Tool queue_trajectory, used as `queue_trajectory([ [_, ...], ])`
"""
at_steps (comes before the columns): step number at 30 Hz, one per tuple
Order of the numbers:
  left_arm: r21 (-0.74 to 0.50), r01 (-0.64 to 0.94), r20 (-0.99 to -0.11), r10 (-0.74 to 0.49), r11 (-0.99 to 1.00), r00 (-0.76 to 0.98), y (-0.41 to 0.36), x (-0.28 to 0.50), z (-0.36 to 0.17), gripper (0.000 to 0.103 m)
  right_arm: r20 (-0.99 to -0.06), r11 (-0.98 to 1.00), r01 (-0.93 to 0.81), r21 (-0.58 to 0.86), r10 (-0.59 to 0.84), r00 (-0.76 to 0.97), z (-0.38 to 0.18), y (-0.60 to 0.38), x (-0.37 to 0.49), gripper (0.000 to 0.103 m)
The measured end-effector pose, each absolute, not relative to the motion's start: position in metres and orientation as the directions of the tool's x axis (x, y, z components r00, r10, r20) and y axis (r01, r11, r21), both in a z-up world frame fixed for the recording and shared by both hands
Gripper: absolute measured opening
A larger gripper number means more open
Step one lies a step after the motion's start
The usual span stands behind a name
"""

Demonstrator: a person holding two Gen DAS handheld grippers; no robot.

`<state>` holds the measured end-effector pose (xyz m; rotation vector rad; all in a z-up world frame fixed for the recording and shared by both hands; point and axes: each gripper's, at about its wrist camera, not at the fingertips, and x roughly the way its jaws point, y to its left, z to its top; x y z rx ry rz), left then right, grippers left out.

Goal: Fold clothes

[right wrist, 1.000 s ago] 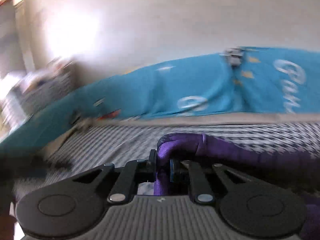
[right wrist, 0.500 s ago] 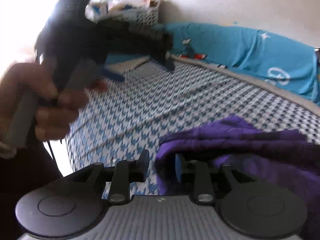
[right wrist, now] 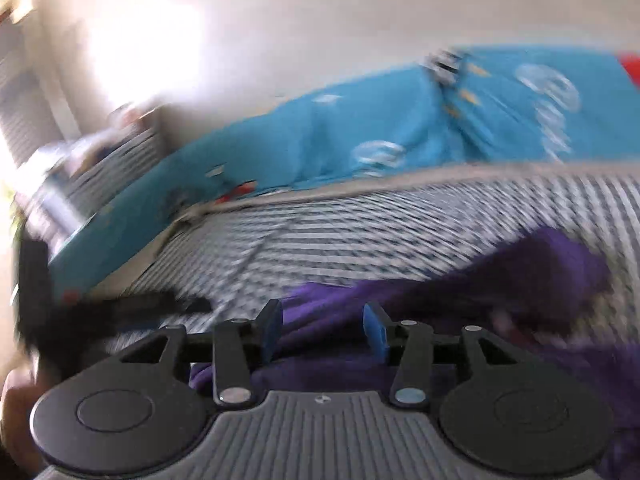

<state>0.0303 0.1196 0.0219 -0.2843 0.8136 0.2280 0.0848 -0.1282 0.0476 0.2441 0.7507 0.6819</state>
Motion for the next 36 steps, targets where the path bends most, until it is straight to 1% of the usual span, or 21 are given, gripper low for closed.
queue_trajectory([
  [1,-0.157,-0.301,-0.744,0.088,0.94,0.662,0.117,0.032,0.02,0.103,-0.553,0.76,-0.439,0.479,0.649,0.522,0.043,-0.133,0.093,0.045],
  [5,-0.153,-0.287,-0.756,0.075,0.946,0.65,0.111,0.032,0.016,0.103,-0.531,0.726,-0.343,0.596,0.677,0.51,0.036,-0.148,0.107,0.047],
  [10,-0.145,-0.273,-0.769,0.065,0.951,0.636,0.107,0.034,0.012,0.103,-0.527,0.721,-0.297,0.626,0.672,0.52,0.032,-0.143,0.118,0.053],
  [16,-0.128,-0.252,-0.781,0.059,0.959,0.622,0.102,0.034,0.008,0.103,-0.571,0.737,-0.192,0.648,0.636,0.519,0.016,-0.14,0.132,0.054],
  [19,-0.126,-0.241,-0.79,0.049,0.962,0.611,0.101,0.034,0.005,0.103,-0.591,0.764,-0.15,0.628,0.593,0.546,0.008,-0.139,0.135,0.053],
  [20,-0.127,-0.239,-0.791,0.047,0.963,0.61,0.1,0.034,0.005,0.103,-0.589,0.769,-0.151,0.621,0.585,0.557,0.007,-0.138,0.136,0.052],
  [21,-0.13,-0.238,-0.79,0.045,0.963,0.612,0.101,0.034,0.006,0.103,-0.586,0.774,-0.153,0.615,0.578,0.568,0.006,-0.137,0.137,0.043],
  [22,-0.132,-0.237,-0.789,0.043,0.962,0.613,0.101,0.034,0.007,0.103,-0.583,0.778,-0.156,0.608,0.571,0.578,0.005,-0.135,0.138,0.03],
  [23,-0.133,-0.24,-0.785,0.046,0.962,0.618,0.102,0.033,0.008,0.103,-0.577,0.78,-0.168,0.603,0.572,0.584,0.005,-0.133,0.137,0.026],
  [24,-0.127,-0.248,-0.775,0.06,0.96,0.629,0.104,0.03,0.012,0.103,-0.57,0.781,-0.181,0.598,0.573,0.588,0.006,-0.13,0.137,0.019],
  [25,-0.116,-0.26,-0.762,0.082,0.958,0.643,0.106,0.028,0.016,0.103,-0.553,0.774,-0.207,0.598,0.585,0.593,0.008,-0.128,0.135,0.015],
  [28,-0.087,-0.308,-0.724,0.152,0.948,0.673,0.115,0.02,0.028,0.103,-0.494,0.75,-0.289,0.595,0.625,0.604,0.016,-0.119,0.129,0.012],
  [31,-0.104,-0.357,-0.687,0.193,0.928,0.701,0.13,0.013,0.043,0.103,-0.429,0.696,-0.393,0.601,0.696,0.576,0.026,-0.109,0.118,0.011],
  [34,-0.115,-0.411,-0.646,0.246,0.904,0.723,0.146,0.006,0.06,0.103,-0.369,0.618,-0.513,0.596,0.778,0.509,0.037,-0.094,0.102,0.011],
  [36,-0.137,-0.44,-0.623,0.268,0.888,0.735,0.157,0.0,0.071,0.103,-0.345,0.557,-0.602,0.572,0.829,0.439,0.043,-0.082,0.086,0.011],
])
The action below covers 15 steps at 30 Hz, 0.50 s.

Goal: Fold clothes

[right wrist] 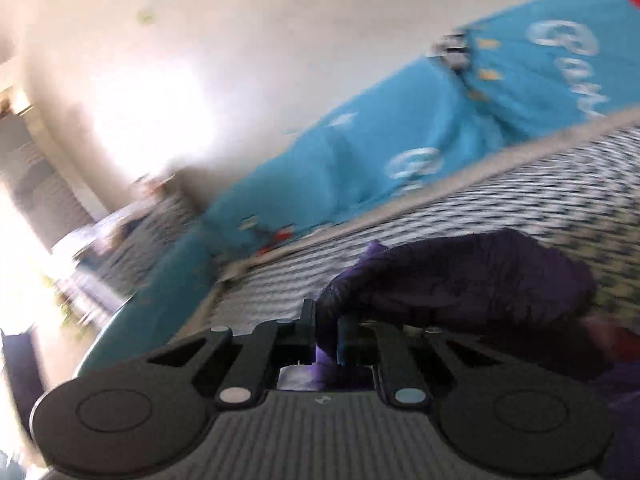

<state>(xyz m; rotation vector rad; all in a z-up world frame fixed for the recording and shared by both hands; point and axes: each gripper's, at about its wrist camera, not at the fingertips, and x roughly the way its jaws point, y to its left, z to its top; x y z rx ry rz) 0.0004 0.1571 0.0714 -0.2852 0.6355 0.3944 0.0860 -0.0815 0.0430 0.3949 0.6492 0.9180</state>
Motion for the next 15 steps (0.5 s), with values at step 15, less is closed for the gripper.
queue_trajectory([
  [15,-0.149,-0.531,-0.608,0.346,0.834,0.714,0.182,-0.017,0.095,0.103,-0.607,0.234,-0.902,0.363,0.794,-0.038,0.002,-0.015,-0.039,0.035],
])
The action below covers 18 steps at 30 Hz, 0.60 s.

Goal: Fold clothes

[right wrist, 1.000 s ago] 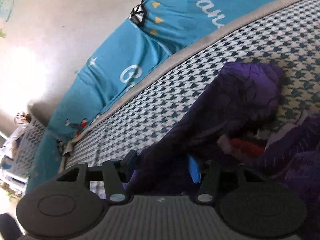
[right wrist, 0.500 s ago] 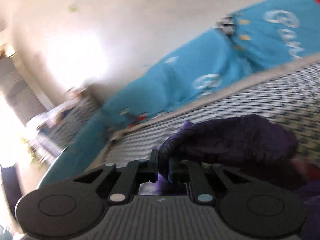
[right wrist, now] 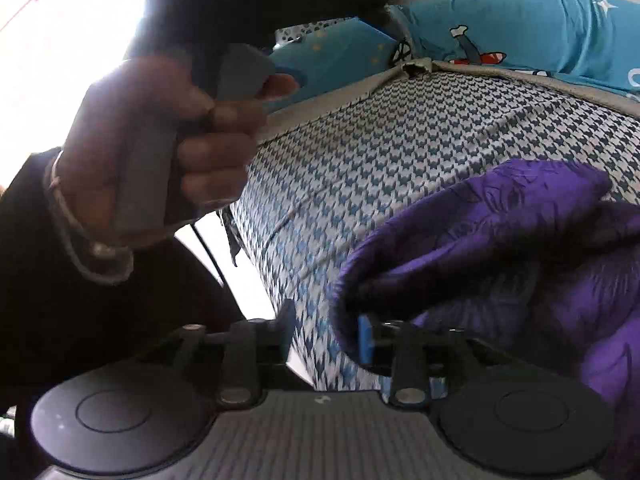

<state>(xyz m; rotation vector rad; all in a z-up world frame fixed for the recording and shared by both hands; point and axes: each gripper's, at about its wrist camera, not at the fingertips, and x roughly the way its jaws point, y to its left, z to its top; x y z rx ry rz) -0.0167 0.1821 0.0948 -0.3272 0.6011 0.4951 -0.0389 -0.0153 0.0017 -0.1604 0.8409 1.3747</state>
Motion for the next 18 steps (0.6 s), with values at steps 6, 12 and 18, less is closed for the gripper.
queue_trajectory([
  [6,-0.136,-0.473,-0.609,0.303,0.871,0.733,0.157,-0.007,0.092,0.103,-0.581,0.265,-0.894,0.361,0.814,0.007,0.013,-0.042,-0.037,0.039],
  [12,-0.118,-0.398,-0.618,0.246,0.91,0.747,0.128,0.003,0.087,0.103,-0.577,0.326,-0.876,0.356,0.814,0.068,0.012,-0.057,-0.04,0.043],
  [18,-0.104,-0.369,-0.623,0.229,0.924,0.748,0.116,0.008,0.083,0.103,-0.556,0.392,-0.84,0.374,0.82,0.135,0.008,-0.059,-0.037,0.044],
])
